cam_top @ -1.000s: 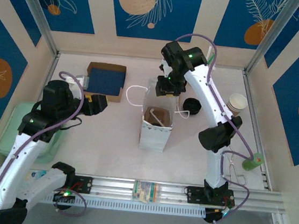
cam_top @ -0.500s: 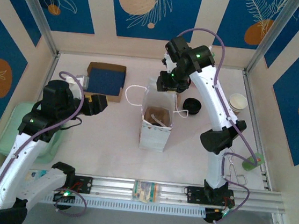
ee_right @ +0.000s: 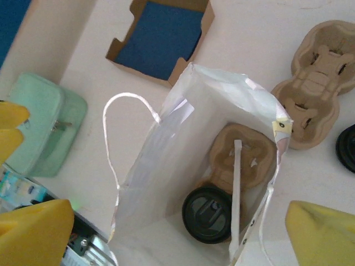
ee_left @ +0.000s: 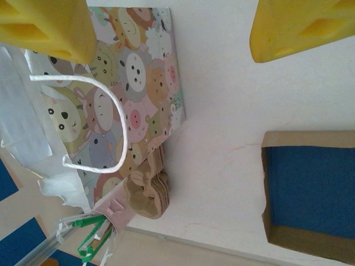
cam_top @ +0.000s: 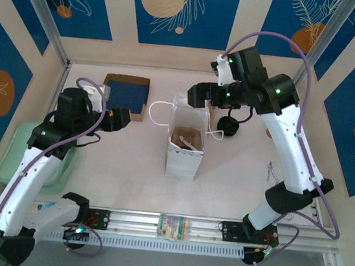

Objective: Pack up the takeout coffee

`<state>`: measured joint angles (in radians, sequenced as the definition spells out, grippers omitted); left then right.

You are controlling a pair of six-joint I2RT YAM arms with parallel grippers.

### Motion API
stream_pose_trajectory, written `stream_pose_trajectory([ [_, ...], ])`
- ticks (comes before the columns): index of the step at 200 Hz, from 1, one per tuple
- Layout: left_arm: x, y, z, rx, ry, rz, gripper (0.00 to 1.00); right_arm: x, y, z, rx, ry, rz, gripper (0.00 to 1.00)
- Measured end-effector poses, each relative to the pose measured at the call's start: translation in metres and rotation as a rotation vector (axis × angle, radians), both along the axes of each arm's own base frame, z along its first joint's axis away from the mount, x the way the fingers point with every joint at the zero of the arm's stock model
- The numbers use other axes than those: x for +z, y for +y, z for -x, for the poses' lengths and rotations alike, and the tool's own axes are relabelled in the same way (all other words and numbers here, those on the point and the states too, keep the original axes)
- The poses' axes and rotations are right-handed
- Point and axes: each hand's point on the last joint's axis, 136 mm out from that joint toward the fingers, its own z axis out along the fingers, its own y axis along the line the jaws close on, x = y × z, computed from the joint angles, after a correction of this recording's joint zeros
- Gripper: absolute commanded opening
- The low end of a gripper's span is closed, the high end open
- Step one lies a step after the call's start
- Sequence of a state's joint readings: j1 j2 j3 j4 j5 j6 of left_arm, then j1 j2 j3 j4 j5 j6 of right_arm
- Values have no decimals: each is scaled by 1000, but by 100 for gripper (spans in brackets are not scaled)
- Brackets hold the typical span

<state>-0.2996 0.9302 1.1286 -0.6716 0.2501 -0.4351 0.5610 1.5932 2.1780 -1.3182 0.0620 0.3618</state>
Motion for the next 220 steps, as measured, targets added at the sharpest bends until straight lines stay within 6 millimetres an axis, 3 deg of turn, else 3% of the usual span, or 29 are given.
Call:
stream_pose_trajectory([
  [74,-15,-5,-36,19,59,-60,71,-8,-44,-13,-156,6,-127,99],
  [127,-43,-18,-82,20,145,-79,67,-6,-79,-1,-252,-58,-194,99],
  [149,-57,-21,-102,25,186,-93,65,-3,-84,6,-258,-77,-209,99],
  [220,-103,-9,-164,71,285,-144,62,-15,-99,-3,-303,-56,-189,99],
])
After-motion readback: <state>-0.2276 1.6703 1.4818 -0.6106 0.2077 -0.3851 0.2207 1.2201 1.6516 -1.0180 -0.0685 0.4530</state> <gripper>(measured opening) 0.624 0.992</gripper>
